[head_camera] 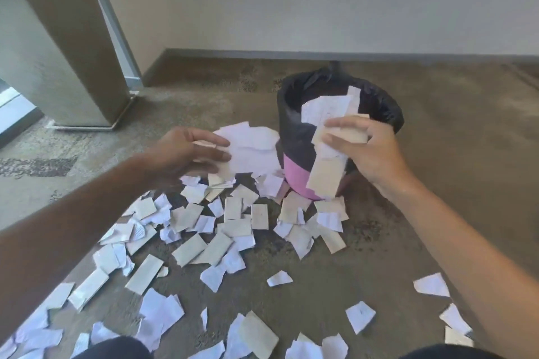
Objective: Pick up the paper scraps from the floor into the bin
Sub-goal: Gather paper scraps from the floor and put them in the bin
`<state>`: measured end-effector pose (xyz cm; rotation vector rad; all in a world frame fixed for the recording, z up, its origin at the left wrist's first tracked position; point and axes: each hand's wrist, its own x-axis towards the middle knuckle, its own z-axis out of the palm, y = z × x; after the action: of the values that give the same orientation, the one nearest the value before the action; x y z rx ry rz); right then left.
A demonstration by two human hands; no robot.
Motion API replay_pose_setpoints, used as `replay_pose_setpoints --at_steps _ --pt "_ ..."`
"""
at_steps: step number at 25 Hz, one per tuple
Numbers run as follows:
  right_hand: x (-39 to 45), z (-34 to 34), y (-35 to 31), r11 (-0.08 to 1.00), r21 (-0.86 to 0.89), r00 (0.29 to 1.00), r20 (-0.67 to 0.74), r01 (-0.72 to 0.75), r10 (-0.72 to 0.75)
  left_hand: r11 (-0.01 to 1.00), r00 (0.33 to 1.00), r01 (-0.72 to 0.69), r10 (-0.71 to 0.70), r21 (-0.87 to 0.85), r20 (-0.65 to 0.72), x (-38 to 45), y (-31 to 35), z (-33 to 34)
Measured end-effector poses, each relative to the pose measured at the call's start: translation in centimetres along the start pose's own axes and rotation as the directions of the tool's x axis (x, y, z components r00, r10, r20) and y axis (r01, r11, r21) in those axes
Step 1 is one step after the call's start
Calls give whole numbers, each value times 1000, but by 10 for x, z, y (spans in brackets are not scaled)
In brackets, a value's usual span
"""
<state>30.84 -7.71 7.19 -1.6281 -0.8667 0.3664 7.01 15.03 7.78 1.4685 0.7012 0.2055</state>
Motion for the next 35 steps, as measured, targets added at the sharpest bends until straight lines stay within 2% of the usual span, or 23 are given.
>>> replay_pose_setpoints --at_steps 3,5,6,8,9,11,13,15,18,20,22,25,28,30,32,35 --pt "49 -37 -18 995 -14 945 -309 104 -103 975 975 -194 179 -110 -134 37 60 42" --pt "81 -55 -22 983 -148 880 -447 105 -162 961 936 -267 240 -76 -258 66 90 79" --pt "95 -59 -20 965 -245 864 -462 90 -198 960 914 -277 248 -46 -321 80 102 96" --pt "115 -63 -11 908 -414 886 -397 58 -238 965 882 -255 255 53 -396 104 117 128" --pt "121 -63 -5 876 -480 916 -329 46 -228 969 887 -223 247 108 -390 114 121 140" --pt "127 -61 4 797 -602 973 -156 44 -172 966 936 -150 208 212 -283 123 124 158" --pt "128 -60 6 724 -683 992 2 96 -129 951 972 -119 171 287 -163 123 123 166" --pt "123 -59 3 722 -682 993 71 113 -89 949 971 -135 184 285 -154 118 121 163" --pt "108 -62 -1 781 -616 995 47 99 -89 945 925 -191 264 267 -272 108 104 147" --pt "89 -68 0 825 -559 992 -32 83 -121 898 875 -188 337 397 -347 97 82 137" --pt "58 -76 6 864 -501 988 -104 48 -115 826 843 -151 395 543 -366 85 49 134" --pt "-2 -93 42 901 -428 984 -177 -62 -16 826 865 -93 343 555 -365 71 -18 147" --pt "-72 -112 103 845 -453 959 -132 -285 252 795 962 -29 188 606 -200 51 -93 180" --pt "-118 -122 148 724 -555 887 -56 -410 459 731 998 -44 64 681 -4 31 -137 206" --pt "-159 -132 187 561 -723 801 18 -403 599 621 976 -142 -44 771 215 10 -176 233" --pt "-199 -145 221 419 -841 702 67 -342 709 299 888 -391 -127 870 442 -12 -216 270"
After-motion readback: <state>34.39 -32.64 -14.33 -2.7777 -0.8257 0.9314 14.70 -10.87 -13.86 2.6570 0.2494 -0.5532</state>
